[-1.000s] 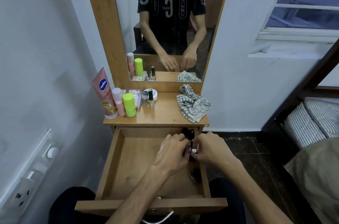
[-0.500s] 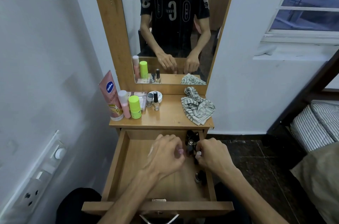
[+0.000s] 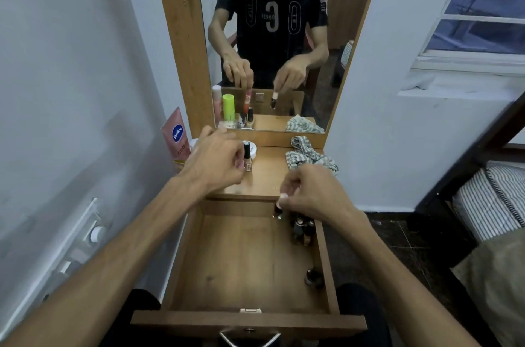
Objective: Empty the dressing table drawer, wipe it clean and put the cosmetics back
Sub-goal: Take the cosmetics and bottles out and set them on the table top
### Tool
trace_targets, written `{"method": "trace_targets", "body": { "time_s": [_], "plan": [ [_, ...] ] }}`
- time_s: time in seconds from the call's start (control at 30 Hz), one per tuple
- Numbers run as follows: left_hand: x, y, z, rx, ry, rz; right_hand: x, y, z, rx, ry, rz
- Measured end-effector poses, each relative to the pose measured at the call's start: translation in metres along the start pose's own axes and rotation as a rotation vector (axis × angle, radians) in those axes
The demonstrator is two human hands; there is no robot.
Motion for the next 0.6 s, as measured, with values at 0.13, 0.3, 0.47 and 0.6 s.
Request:
{"method": "trace_targets", "body": {
  "time_s": [0.13,0.3,0.47,0.6],
  "plan": [
    [-0.024,-0.010,-0.001,-0.096,-0.048,0.020,-0.044,-0.032,0.002,-0.067,0.097,0.046],
    [-0.036,-0.016,-0.018,-0.175,-0.124,0.070,-0.080,-0.054,-0.017,-0.044,0.144,0.080],
    [-0.038,-0.027,-0.028,-0.117,-0.120,0.104,-0.094,-0.058,-0.032,0.018,0.134,0.125],
    [-0.039,-0.028,-0.027,-0.105,-0.107,0.101,-0.097,-0.058,-0.037,0.036,0.144,0.151]
  ]
}}
Point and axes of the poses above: each hand's wrist, its own x-axis away from the middle knuckle, its own z-axis out of the back of the hand, y = z × x, the point moved 6 cm from there along -x, towards the middle knuckle, and after that the axes turned 2 degrees about y, right-handed, at the moved point
